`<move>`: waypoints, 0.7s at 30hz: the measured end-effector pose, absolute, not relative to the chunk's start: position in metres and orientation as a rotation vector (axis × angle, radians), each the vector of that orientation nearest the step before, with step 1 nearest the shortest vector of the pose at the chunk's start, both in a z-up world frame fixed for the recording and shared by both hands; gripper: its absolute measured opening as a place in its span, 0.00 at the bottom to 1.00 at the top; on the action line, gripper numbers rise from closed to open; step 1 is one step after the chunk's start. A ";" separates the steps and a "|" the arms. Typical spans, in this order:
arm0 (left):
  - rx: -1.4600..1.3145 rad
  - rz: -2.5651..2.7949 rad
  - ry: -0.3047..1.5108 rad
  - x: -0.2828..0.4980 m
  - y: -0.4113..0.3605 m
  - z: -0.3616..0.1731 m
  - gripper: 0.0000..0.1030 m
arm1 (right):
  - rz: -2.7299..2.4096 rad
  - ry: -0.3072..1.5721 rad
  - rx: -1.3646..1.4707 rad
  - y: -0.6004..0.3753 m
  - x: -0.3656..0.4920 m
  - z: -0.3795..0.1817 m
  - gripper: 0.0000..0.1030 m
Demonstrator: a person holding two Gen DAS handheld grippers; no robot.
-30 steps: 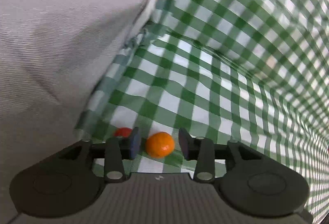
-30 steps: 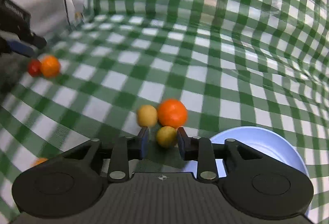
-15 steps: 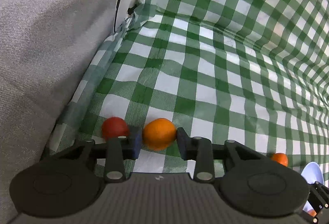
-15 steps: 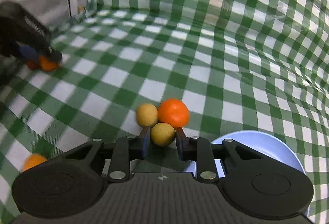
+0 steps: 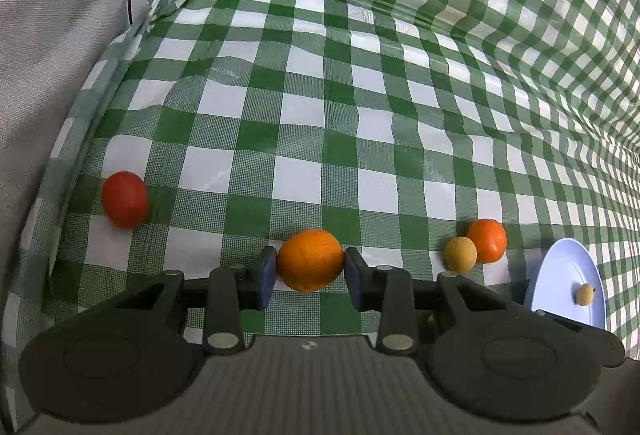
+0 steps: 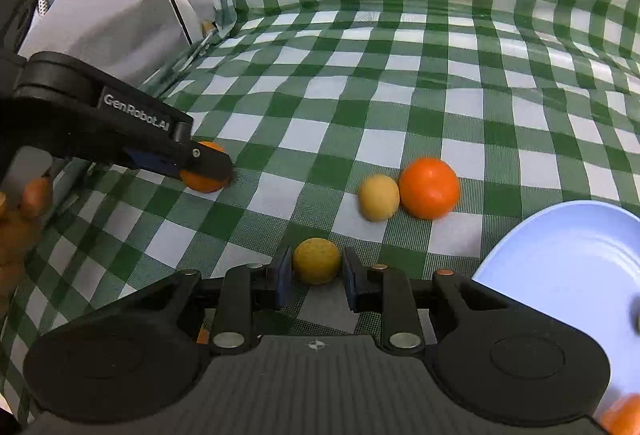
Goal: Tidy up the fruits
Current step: 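Grasp an orange with the left gripper while the right gripper grasps a small yellow fruit, then carry the orange and small yellow fruit toward the blue plate with both grippers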
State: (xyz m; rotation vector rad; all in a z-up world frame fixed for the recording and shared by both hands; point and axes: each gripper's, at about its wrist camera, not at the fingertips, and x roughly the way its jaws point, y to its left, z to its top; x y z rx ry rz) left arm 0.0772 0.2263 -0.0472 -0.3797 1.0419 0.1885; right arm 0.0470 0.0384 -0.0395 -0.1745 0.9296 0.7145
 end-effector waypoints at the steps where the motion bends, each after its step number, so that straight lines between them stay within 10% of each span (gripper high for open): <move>1: -0.377 0.188 1.043 0.077 0.226 -0.047 0.39 | 0.715 0.929 -0.180 0.039 0.047 -0.040 0.27; 21: -0.279 0.184 1.020 0.084 0.203 -0.028 0.38 | 0.682 0.875 -0.145 0.026 0.045 -0.006 0.27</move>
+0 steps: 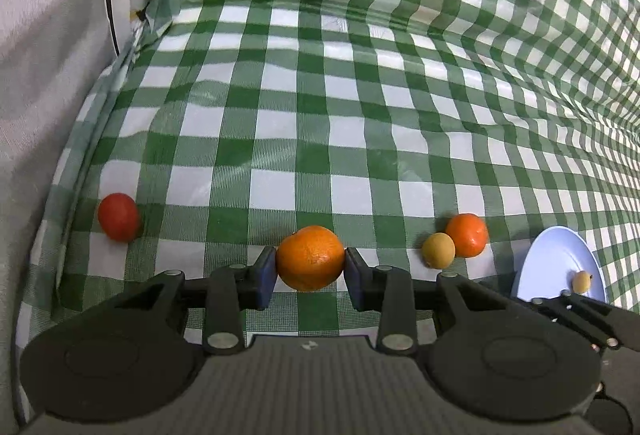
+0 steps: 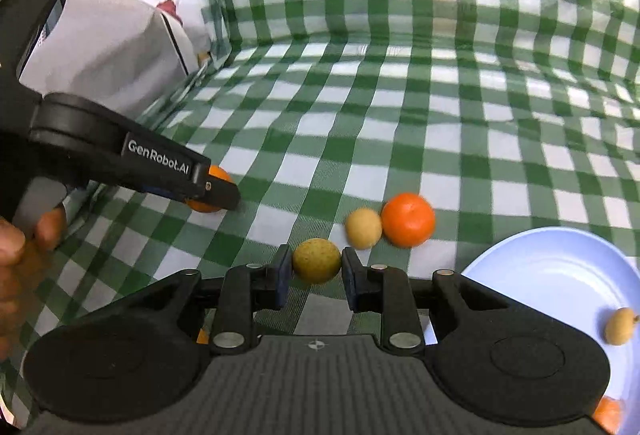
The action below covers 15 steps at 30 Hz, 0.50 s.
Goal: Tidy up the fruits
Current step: 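Carry the orange and small yellow fruit toward the blue plate with both grippers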
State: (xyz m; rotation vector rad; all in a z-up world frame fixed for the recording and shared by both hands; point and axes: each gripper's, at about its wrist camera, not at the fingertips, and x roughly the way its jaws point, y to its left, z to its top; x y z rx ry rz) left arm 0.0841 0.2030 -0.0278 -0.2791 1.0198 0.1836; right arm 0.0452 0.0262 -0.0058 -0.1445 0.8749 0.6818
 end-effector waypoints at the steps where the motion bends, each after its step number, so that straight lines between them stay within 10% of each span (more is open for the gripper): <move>1: -0.271 0.189 1.014 0.083 0.201 -0.026 0.38 | 0.681 0.871 -0.142 0.025 0.045 -0.003 0.27; 15: -0.170 0.246 0.873 0.072 0.163 0.018 0.38 | 0.617 0.764 -0.069 -0.021 0.054 0.058 0.27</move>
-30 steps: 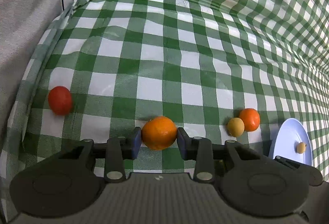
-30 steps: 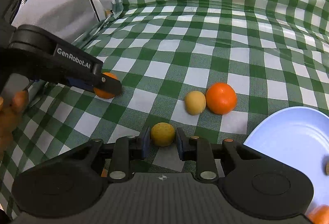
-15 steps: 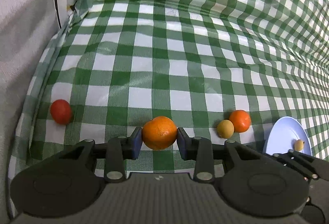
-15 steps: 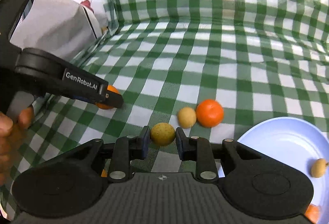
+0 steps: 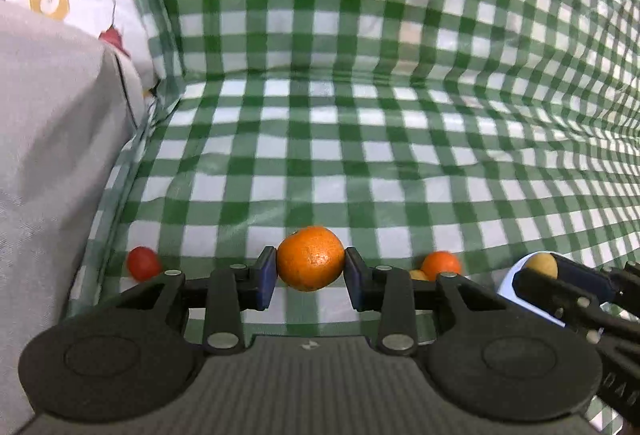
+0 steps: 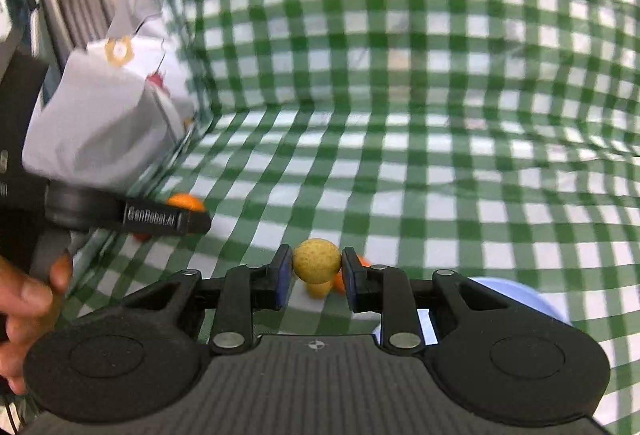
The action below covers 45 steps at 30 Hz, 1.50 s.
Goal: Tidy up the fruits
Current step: 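Carry the orange and small yellow fruit toward the blue plate with both grippers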
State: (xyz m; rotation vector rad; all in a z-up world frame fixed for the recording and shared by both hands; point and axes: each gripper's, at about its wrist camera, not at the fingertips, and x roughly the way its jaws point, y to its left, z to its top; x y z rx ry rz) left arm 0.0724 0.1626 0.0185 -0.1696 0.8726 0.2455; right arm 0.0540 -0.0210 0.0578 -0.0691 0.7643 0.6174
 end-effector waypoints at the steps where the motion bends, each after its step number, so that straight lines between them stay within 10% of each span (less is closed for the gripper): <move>1: -0.167 0.243 0.867 0.072 0.157 0.020 0.38 | 0.611 0.759 -0.061 -0.026 0.055 0.059 0.27; 45: -0.144 -0.174 0.794 0.069 0.034 0.010 0.38 | 0.296 0.766 -0.001 -0.150 0.108 0.049 0.27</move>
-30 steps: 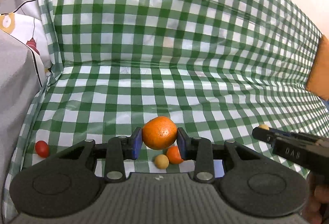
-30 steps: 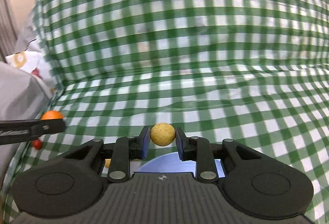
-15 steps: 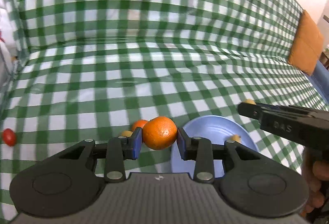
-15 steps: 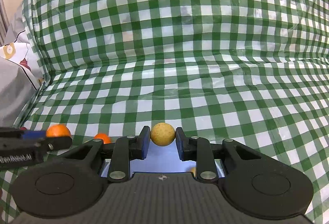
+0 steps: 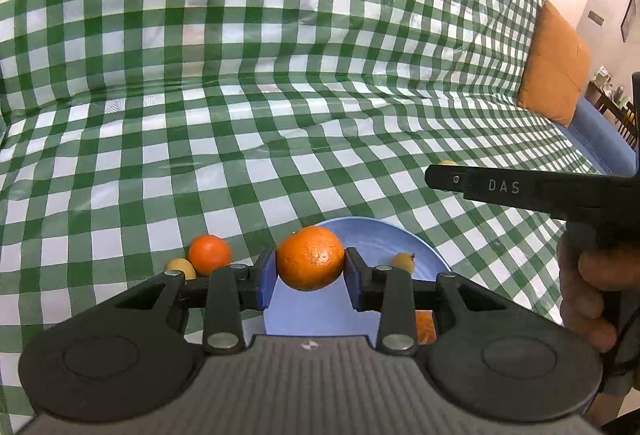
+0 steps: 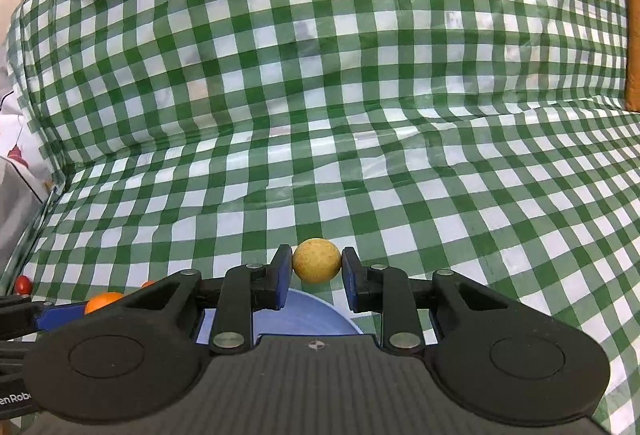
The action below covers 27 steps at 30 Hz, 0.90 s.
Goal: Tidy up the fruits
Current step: 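Carry the orange and small yellow fruit toward the blue plate with both grippers, then open the left gripper to drop the orange while the right gripper drops the yellow fruit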
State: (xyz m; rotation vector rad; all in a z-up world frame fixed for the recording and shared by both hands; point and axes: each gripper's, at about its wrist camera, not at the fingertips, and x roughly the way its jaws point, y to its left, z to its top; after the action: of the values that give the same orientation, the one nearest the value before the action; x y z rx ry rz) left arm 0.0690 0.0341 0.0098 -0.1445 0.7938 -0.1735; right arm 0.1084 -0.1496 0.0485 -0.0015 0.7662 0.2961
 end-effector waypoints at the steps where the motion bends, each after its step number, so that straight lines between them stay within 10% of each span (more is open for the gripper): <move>1: -0.141 -0.176 0.798 0.069 0.034 0.009 0.38 | 0.301 0.767 -0.009 -0.148 0.108 0.048 0.27; 27: -0.060 -0.191 0.837 0.072 0.019 -0.001 0.38 | 0.344 0.811 -0.061 -0.144 0.123 0.031 0.27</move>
State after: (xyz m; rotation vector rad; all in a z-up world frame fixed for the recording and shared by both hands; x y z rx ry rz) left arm 0.0718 0.0186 -0.0015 -0.0599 0.8366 -0.1906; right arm 0.1227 -0.1440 0.0310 -0.0606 0.8106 0.3440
